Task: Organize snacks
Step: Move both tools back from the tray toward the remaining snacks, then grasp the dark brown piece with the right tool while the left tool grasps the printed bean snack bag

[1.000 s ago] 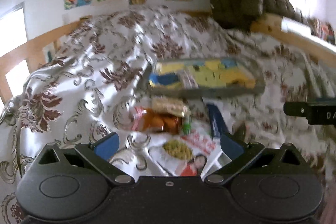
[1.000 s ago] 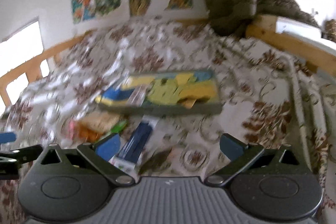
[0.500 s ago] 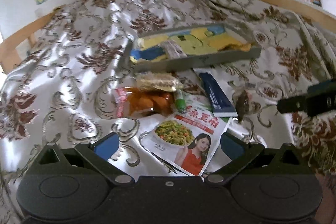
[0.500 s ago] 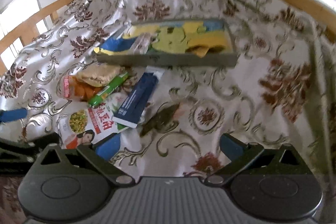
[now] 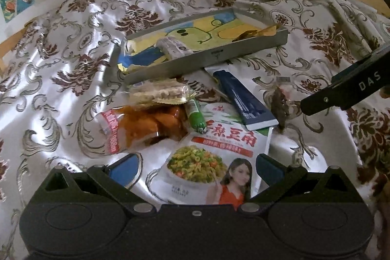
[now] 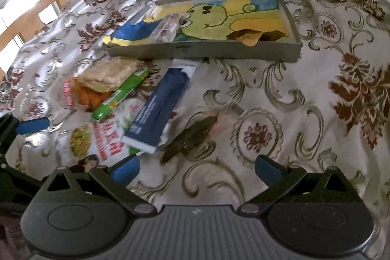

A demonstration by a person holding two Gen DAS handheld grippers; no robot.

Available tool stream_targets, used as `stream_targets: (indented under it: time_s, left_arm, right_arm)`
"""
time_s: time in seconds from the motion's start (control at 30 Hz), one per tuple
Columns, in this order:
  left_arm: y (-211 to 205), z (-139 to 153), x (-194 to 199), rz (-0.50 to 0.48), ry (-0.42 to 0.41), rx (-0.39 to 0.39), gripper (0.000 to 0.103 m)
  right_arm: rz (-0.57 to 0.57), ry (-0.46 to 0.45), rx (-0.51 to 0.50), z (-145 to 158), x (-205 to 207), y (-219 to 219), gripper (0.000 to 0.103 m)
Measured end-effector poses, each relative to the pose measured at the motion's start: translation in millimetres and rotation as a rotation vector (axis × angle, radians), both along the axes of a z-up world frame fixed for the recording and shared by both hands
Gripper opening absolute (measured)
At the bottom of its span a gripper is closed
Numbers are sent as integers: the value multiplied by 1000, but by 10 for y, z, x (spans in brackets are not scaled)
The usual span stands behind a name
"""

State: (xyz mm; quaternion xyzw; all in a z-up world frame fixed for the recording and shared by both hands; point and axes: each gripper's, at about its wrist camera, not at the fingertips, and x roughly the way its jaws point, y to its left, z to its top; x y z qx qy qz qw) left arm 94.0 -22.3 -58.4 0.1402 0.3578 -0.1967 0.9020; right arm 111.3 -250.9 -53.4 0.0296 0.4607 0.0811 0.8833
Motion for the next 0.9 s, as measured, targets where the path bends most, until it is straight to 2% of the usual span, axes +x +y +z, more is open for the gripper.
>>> stream_targets:
  time_s: [0.33, 0.53, 0.9]
  left_arm:
    - [-65, -169, 237, -64, 68, -79, 102]
    - [-176, -229, 293, -110, 79, -51, 102]
    - [-261, -291, 318, -132, 82, -12, 102]
  right_arm:
    - [-10, 27, -3, -207, 265, 1, 85]
    - [-18, 45, 13, -276, 344, 13, 78]
    - [-35, 37, -5, -334, 477, 81, 72]
